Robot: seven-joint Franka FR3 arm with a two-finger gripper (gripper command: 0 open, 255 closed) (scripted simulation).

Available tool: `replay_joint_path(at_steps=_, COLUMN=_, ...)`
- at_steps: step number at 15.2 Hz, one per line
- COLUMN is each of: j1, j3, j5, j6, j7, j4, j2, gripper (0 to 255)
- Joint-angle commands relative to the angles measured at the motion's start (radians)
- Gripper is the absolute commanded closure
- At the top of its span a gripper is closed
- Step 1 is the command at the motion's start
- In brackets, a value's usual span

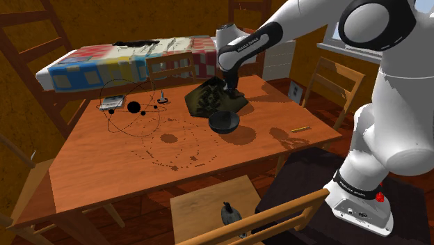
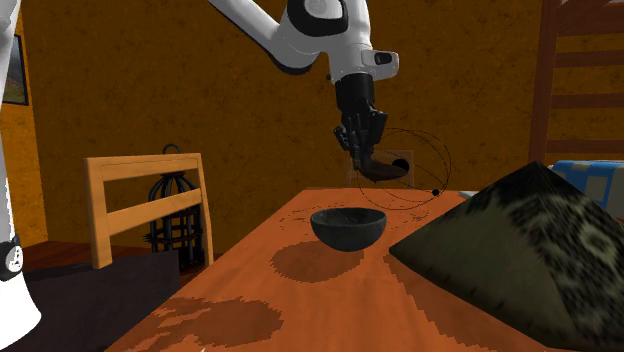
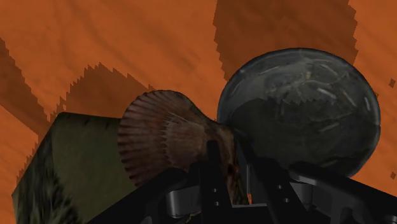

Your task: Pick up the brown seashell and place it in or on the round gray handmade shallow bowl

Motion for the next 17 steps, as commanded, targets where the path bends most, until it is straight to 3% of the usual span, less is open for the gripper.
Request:
replay_joint_path(at_steps=1, j1=0.032, j3=0.015, j5=-0.011, j6=-0.014, j7=0.052, j4=-0.004, j2=-0.011, gripper=255)
replay_joint_path(at_steps=7, j1=0.112, j3=0.063, j5=-0.018, j6=-0.068, j7=0.178, j4=0.033, j2=-0.007, gripper=255)
replay_joint_path(at_steps=17, j1=0.102, j3=0.07, j5=0.004, j6=0.053, j7=0.18, j4=-0.031, j2=0.054, gripper=255)
